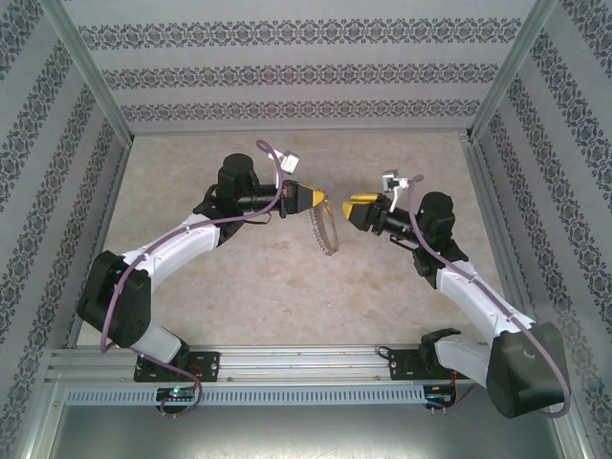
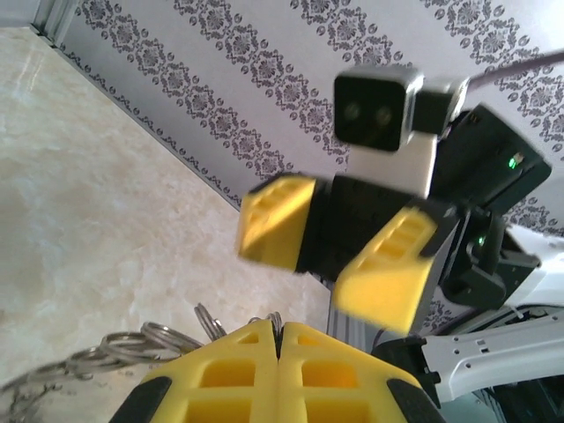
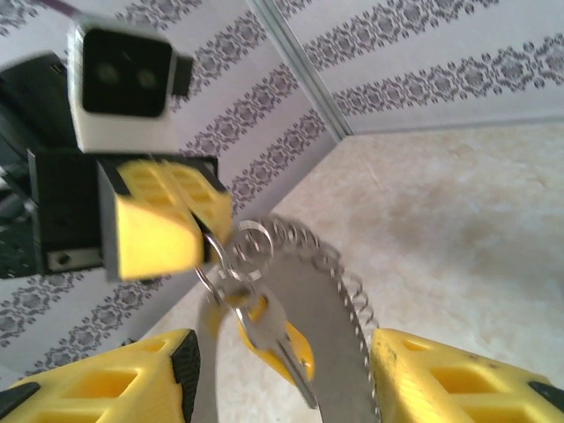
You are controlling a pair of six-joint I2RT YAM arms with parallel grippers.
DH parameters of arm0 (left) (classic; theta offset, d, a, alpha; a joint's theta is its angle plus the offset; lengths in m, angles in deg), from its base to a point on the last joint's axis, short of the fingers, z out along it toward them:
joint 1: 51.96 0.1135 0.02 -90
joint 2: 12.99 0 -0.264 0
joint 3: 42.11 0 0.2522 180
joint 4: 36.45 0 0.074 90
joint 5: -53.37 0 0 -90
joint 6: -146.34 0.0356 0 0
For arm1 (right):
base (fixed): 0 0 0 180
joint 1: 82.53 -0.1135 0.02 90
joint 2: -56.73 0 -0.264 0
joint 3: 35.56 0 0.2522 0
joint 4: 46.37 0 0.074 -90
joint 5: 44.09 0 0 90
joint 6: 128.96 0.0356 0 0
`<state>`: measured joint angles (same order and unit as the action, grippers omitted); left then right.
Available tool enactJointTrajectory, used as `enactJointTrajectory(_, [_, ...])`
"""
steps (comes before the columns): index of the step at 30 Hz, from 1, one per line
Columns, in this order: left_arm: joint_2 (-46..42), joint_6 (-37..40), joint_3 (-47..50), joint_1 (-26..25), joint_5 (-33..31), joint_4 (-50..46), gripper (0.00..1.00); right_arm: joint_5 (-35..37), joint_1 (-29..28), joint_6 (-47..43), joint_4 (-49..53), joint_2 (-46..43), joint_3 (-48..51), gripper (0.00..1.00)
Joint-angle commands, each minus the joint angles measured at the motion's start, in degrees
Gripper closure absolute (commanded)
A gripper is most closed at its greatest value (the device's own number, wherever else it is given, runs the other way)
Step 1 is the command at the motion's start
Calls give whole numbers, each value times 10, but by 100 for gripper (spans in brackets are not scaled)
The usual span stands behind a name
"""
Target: Put the keys on the keyring
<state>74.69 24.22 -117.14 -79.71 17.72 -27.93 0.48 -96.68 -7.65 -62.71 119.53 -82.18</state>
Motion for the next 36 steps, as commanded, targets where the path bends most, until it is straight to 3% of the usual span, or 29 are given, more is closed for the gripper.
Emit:
enactJointTrajectory(1, [-26,-27,3,-5,1,66,100,54,-23,-33,-16,-14,12,44])
enactJointTrajectory(11, [-29,-57,13,-4,1,105,100,71,-81,-66,-16,16,-12,43])
enactJointTrajectory(21, [-31,-76,23,-5,9,131,100,104,-91,-88,-12,47,-46,44])
enactJointTrajectory(24, [-30,-83,26,-5,7,142,100,86,-93,-90,-14,56,-54,54])
enactJointTrajectory(33, [-29,-87,32,-5,-4,161,100,15,-105,-103,-1,41,-49,97])
enactJointTrajectory(36, [-31,-87,34,-5,-8,166,100,10,-105,-107,10,31,-46,100])
